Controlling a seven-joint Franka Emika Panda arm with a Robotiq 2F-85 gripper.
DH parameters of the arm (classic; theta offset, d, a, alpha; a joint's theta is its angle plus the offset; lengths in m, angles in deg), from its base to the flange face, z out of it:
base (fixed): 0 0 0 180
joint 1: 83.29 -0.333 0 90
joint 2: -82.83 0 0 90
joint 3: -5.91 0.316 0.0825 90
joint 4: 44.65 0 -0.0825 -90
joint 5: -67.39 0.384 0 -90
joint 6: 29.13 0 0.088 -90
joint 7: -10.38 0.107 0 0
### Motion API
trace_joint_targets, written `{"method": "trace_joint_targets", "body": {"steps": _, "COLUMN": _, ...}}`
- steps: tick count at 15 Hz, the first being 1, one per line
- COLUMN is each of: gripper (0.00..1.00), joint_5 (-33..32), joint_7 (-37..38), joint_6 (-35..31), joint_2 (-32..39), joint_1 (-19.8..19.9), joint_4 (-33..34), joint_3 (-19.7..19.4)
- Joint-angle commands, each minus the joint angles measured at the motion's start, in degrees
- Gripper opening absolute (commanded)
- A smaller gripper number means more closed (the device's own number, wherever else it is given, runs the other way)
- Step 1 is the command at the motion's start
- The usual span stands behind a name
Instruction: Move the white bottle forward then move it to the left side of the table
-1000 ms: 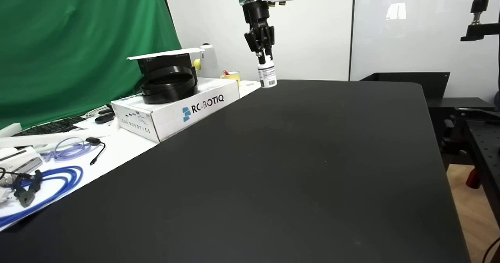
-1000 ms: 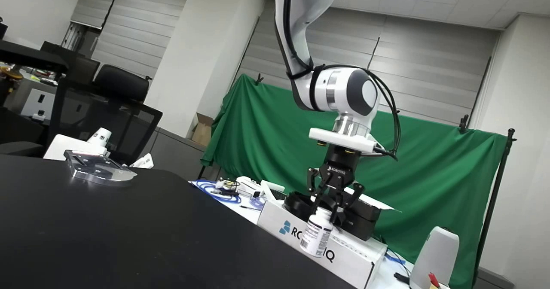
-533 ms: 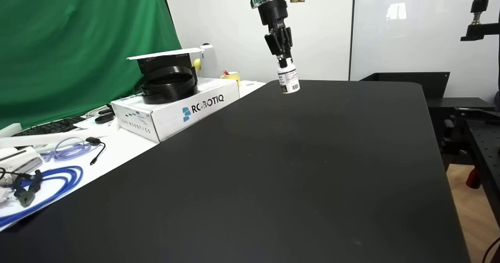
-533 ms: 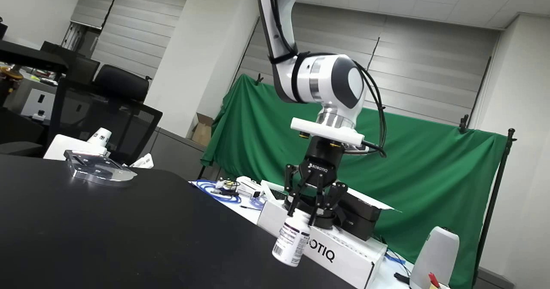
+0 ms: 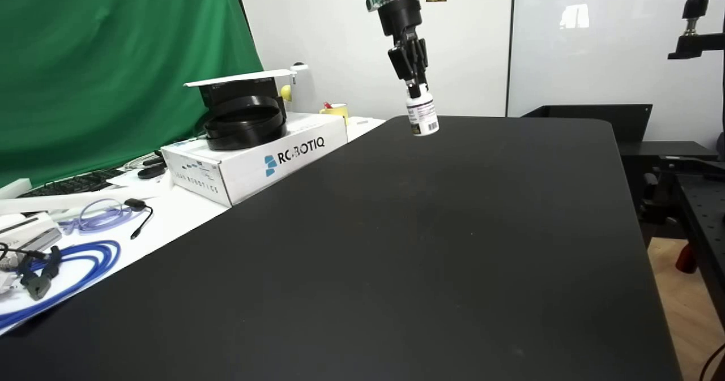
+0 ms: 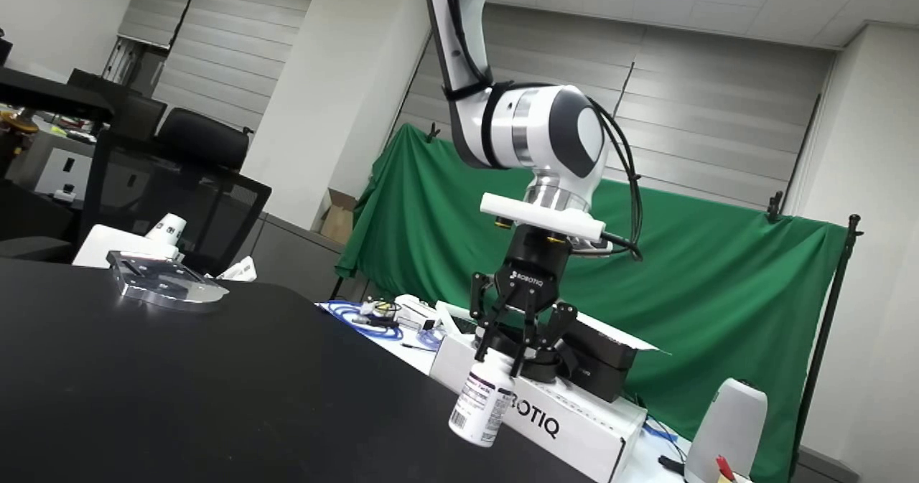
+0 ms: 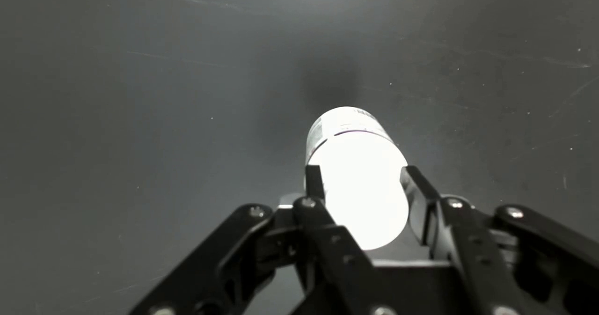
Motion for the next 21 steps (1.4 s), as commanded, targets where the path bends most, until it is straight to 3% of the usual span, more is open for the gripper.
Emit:
{"method": "trace_joint_targets", "body": {"steps": 1, "gripper": 0.19, "joint_5": 0.80, "joint_7": -0.30, "joint_6": -5.78, "joint_2": -2.60, "joint_1": 0.57, "joint_4": -7.17, "joint_3": 0.67}}
{"method": "trace_joint_targets", "body": {"steps": 7, "gripper": 0.19, "joint_5": 0.77, "joint_7": 0.12, "joint_6": -23.50, "joint_2": -6.14, "joint_1": -0.20, "joint_4": -22.53, "joint_3": 1.48}}
{"method": "trace_joint_targets", "body": {"steps": 12, "gripper": 0.19, "joint_5": 0.94, "joint_7": -0.26, "joint_6": -31.29, "joint_2": -8.75, "joint_1": -0.18, "joint_4": -30.61, "joint_3": 2.19}}
{"method": "trace_joint_targets", "body": {"steps": 13, "gripper": 0.34, "joint_5": 1.01, "joint_7": -0.29, "joint_6": -31.87, "joint_2": -9.21, "joint_1": -0.17, "joint_4": -31.49, "joint_3": 2.25}}
{"method": "trace_joint_targets", "body": {"steps": 14, "gripper": 0.69, "joint_5": 0.98, "joint_7": -0.39, "joint_6": -32.23, "joint_2": -9.73, "joint_1": -0.18, "joint_4": -32.26, "joint_3": 2.27}}
{"method": "trace_joint_targets", "body": {"steps": 15, "gripper": 0.70, "joint_5": 0.84, "joint_7": -0.27, "joint_6": -32.51, "joint_2": -10.17, "joint_1": -0.25, "joint_4": -32.85, "joint_3": 2.18}}
{"method": "trace_joint_targets", "body": {"steps": 19, "gripper": 0.95, "joint_5": 0.29, "joint_7": -0.33, "joint_6": -31.54, "joint_2": -12.01, "joint_1": -0.42, "joint_4": -33.78, "joint_3": 1.84}}
{"method": "trace_joint_targets", "body": {"steps": 21, "gripper": 1.00, "joint_5": -1.08, "joint_7": 0.78, "joint_6": -30.59, "joint_2": -12.97, "joint_1": -0.88, "joint_4": -33.52, "joint_3": 1.17}}
